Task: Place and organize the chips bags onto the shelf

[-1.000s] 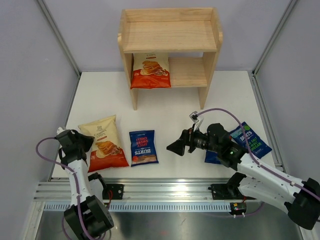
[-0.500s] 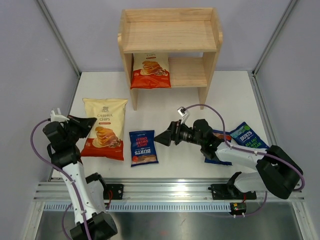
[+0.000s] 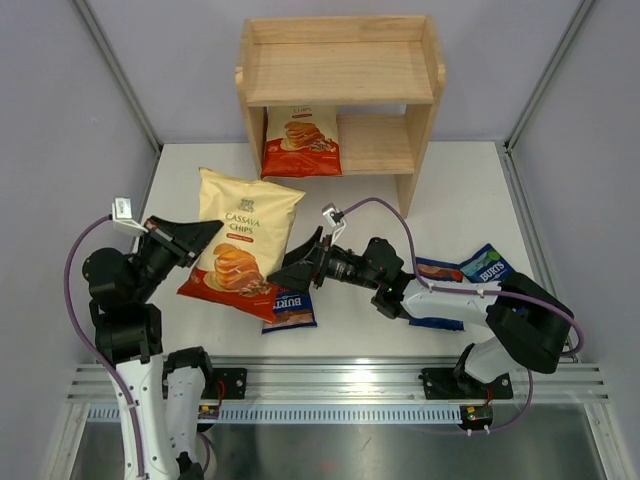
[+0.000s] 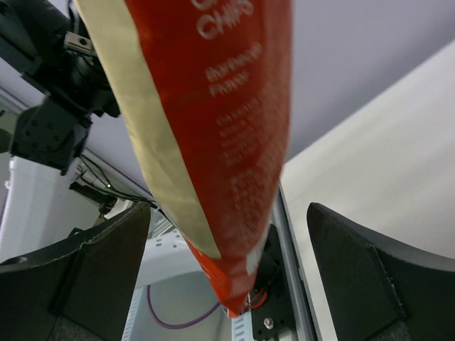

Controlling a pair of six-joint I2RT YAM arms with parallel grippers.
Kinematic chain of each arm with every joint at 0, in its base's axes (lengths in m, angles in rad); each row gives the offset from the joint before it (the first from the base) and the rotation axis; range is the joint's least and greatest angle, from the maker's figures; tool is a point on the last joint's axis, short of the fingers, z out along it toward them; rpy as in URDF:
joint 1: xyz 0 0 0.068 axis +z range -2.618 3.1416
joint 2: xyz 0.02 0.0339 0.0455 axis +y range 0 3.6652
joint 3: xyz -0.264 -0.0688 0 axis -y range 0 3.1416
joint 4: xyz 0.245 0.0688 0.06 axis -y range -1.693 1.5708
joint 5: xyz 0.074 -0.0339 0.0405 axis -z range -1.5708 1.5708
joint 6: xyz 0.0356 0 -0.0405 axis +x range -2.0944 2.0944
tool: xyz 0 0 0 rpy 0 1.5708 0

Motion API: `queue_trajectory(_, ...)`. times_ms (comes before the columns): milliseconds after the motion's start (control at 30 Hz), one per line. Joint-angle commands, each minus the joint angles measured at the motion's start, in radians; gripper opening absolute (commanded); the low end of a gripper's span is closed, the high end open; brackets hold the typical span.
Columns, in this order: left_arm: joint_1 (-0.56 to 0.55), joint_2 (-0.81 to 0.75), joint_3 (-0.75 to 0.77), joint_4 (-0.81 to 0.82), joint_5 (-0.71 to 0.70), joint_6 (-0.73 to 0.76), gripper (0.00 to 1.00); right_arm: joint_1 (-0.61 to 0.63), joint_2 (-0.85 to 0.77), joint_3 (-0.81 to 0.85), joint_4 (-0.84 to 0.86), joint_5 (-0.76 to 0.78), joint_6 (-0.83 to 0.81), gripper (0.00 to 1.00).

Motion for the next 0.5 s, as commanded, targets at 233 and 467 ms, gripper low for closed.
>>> queue_trajectory(233, -0.01, -0.057, 0.046, 0.136, 0.051, -0.174, 0.0, 0.065, 0.074, 0.174, 0.091, -0.015, -0.006, 0.76)
queue_trajectory(467, -0.012, 0.0, 0.064, 0.241, 0.249, 0.015, 0.3, 0.064, -0.091, 0.107, -0.049, -0.064, -0.042, 0.25)
